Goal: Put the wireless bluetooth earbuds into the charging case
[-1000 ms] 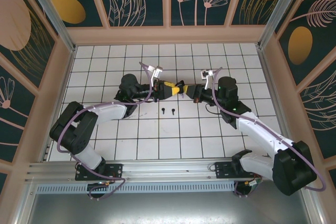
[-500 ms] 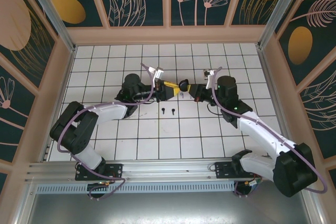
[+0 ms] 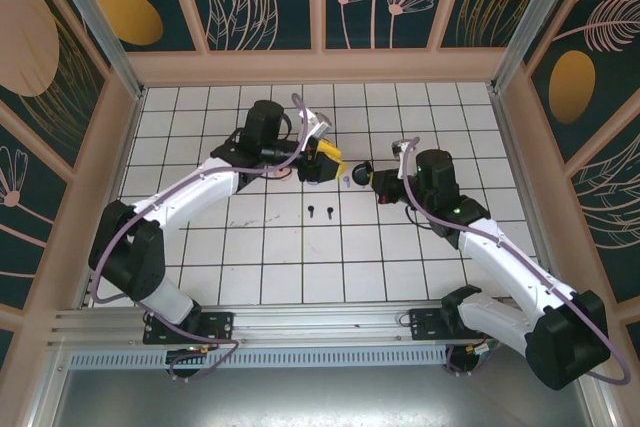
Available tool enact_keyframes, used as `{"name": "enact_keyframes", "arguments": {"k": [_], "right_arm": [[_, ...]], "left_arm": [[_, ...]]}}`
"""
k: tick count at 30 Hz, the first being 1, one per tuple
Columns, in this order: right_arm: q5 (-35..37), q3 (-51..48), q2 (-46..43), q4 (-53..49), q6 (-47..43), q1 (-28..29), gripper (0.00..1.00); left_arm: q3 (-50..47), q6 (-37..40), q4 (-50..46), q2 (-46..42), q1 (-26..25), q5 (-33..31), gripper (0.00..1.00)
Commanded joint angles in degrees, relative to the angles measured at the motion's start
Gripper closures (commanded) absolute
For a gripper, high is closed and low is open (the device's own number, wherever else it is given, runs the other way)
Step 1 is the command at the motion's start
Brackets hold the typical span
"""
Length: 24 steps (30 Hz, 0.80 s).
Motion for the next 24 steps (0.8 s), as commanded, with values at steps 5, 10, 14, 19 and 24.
{"name": "enact_keyframes", "arguments": {"k": [5,10,14,19,24], "right_arm": [[-1.0,2.5,-0.2,-5.3,-10.7,0.3,1.0],[-3.6,3.6,1.0,-6.6,-12.6,0.4,1.0],[-5.1,4.2,2.1,-7.1,-13.2,0.9,1.0],[-5.2,4.7,3.0,-6.6,-13.0,2.2,1.0],[-4.5,5.9,4.7,-6.2,-12.7,4.2,1.0]], "left_arm": [[9.3,15.3,-26.7,5.7,0.1,4.9,0.47],[13.7,20.5,-35.2,10.7,0.1,8.9,0.52],[14.8,22.5,-37.8,11.9,0.0,10.6,0.53],[15.4,22.9,-38.3,12.4,-0.2,12.3,0.52],[16.0,22.8,-38.3,13.4,-0.8,12.8,0.53]]}}
